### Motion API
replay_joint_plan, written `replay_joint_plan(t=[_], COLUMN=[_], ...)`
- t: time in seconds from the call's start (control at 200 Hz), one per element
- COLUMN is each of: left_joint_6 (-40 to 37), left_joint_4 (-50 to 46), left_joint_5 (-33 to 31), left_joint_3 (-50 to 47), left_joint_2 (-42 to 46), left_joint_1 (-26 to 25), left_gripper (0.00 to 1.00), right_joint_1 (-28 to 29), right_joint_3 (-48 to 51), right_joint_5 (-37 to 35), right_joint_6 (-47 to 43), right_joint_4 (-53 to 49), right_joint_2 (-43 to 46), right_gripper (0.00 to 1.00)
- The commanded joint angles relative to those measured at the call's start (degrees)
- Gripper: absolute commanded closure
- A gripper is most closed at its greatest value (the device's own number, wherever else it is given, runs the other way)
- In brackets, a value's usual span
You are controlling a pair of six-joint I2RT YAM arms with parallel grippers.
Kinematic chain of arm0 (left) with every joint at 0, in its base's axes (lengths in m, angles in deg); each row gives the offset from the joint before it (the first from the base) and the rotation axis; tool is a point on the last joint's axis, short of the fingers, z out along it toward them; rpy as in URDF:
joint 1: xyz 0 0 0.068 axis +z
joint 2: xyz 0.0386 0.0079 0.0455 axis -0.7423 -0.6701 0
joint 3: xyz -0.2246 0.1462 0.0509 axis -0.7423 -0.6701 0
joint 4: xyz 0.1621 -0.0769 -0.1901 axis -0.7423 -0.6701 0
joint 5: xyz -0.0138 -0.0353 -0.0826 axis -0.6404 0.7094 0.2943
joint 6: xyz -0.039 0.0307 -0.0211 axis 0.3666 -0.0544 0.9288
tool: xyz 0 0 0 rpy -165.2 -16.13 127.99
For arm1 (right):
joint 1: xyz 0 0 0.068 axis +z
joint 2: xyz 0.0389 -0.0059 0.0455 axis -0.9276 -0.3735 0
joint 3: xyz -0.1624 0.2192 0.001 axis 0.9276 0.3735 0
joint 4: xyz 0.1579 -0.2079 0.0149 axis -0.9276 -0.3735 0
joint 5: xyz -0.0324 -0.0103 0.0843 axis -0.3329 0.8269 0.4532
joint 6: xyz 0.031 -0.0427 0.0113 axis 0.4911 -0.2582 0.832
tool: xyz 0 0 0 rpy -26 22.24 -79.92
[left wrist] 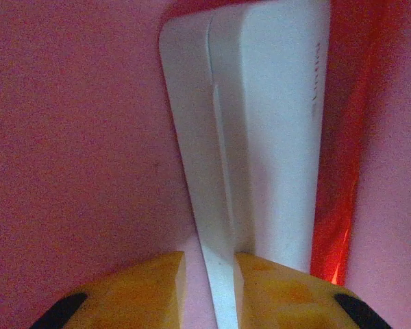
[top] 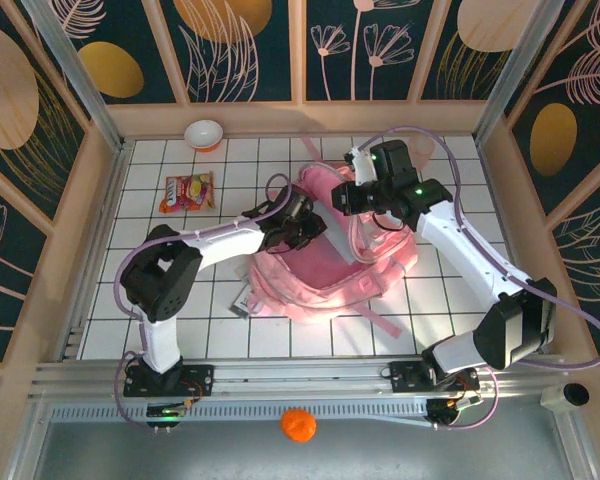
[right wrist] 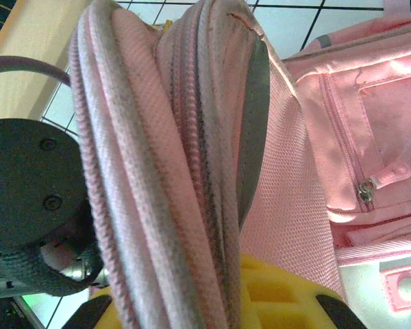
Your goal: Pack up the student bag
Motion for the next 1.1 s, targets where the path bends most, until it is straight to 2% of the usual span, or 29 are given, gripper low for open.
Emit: replay_joint_plan(t=[0.0, 0.135, 0.285, 0.37, 0.53, 0.771, 0.966, 1.021, 1.096], left_joint_6=[-0.7, -2.8, -6.4, -11.4, -22.3, -49.8, -81.4, -86.5, -91.0], left_joint_4=[2.9, 0.3, -3.9, -4.0, -3.7, -13.2, -18.8, -20.5, -21.3], left_joint_5=[1.2, -0.5, -3.5, -4.9, -9.6, -18.4, -14.4, -13.6, -8.8], left_joint_3=[3.5, 3.4, -0.8, -4.7, -12.8, -14.7, -18.1, -19.2, -20.5], left_joint_2=[-2.3, 0.4, 8.5, 15.0, 26.1, 36.1, 40.3, 39.6, 38.1], left_joint_1=[-0.4, -0.5, -0.5, -0.3, 0.2, 0.3, 0.4, 1.4, 4.6], left_gripper=[0.75, 0.69, 0.51, 0.42, 0.33, 0.26, 0.19, 0.16, 0.12], right_joint_1=[-0.3, -2.0, -5.9, -8.5, -12.4, -15.9, -18.1, -18.6, -18.6], right_joint_3=[-3.0, -2.0, -3.6, -5.7, -8.7, -7.2, -5.6, -5.4, -4.7], right_joint_5=[3.9, 3.4, 3.1, 2.5, 2.6, 5.0, 5.8, 6.0, 7.2], right_joint_6=[1.3, 2.0, -3.0, -6.3, -11.0, -11.8, -13.7, -13.8, -13.7], right_joint_4=[7.7, 6.7, -0.2, -6.2, -13.5, -13.5, -14.9, -15.1, -14.6], right_joint_2=[4.0, 4.7, 5.3, 5.2, 5.1, 7.4, 8.7, 9.1, 9.6], right_gripper=[1.0, 1.0, 1.0, 1.0, 1.0, 1.0, 1.0, 1.0, 1.0])
